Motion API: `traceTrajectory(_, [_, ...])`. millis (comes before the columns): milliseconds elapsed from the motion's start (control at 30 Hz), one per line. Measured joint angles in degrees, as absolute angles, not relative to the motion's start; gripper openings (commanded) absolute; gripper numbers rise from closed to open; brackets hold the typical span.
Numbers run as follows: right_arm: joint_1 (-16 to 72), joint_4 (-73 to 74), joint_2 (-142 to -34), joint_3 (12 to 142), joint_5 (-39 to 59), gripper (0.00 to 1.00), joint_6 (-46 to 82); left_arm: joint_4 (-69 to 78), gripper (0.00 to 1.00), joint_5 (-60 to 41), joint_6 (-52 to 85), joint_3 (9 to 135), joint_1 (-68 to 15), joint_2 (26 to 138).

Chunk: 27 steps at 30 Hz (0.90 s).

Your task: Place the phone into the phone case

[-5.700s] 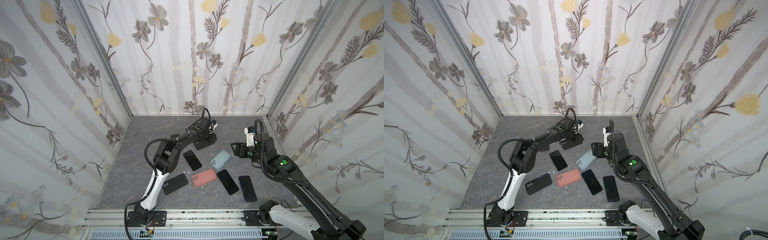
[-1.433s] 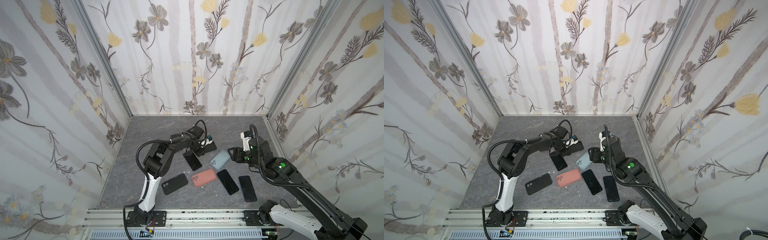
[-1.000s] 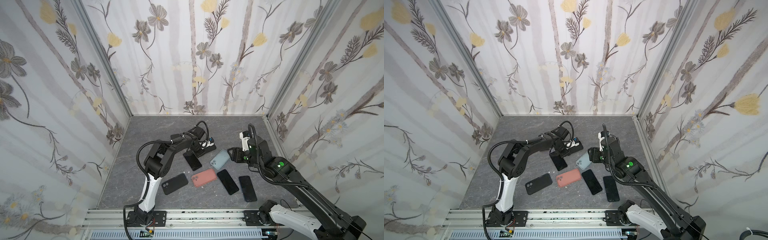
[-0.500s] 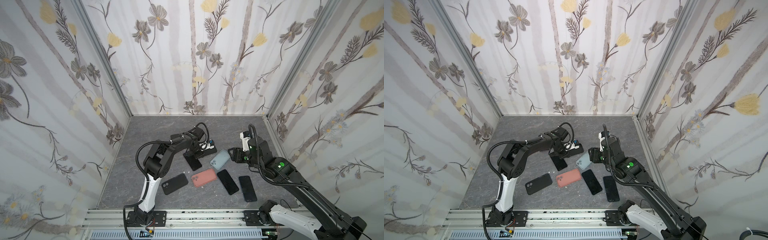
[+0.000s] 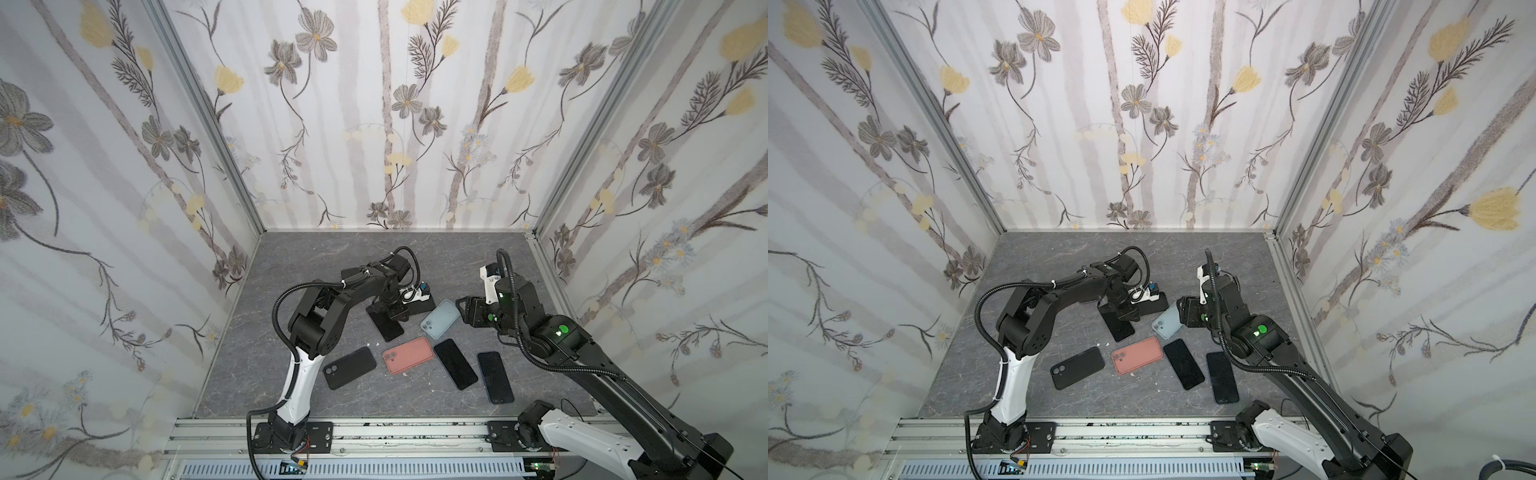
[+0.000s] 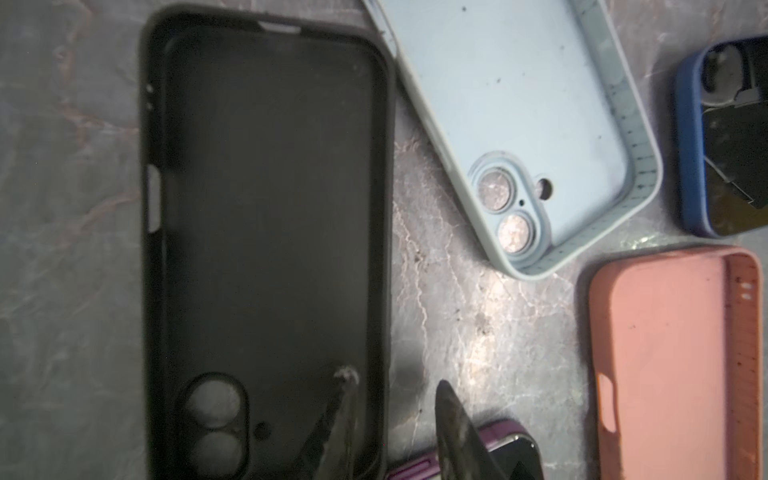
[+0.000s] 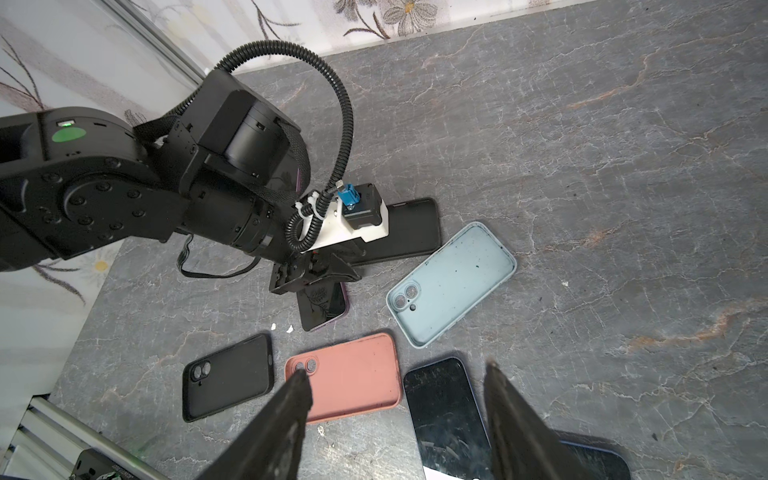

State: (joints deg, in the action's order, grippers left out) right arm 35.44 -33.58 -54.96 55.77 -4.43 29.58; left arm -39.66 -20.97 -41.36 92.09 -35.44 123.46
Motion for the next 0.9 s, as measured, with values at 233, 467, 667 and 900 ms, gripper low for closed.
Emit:
traceTrajectory(233, [36.27, -37.01, -51.83, 51.86, -4.93, 0.65, 32.4, -36.12, 0.4, -18.39, -40.18, 91.22, -35.81, 119.13])
traceTrajectory(467, [36.62, -40.49, -47.2, 48.51, -5.52, 0.64, 35.55, -31.68, 0.32, -17.15, -35.29, 89.8, -40.62, 120.14])
traceTrajectory(667, [36.62, -41.04, -44.99, 49.3, -6.15, 0.64, 36.21, -30.02, 0.26, -16.25, -31.9, 89.34, -42.52, 121.89])
traceTrajectory(900, [36.69, -42.13, -44.84, 49.23, -6.35, 0.64, 36.58, -28.69, 0.26, -15.03, -29.93, 89.58, -44.36, 122.93])
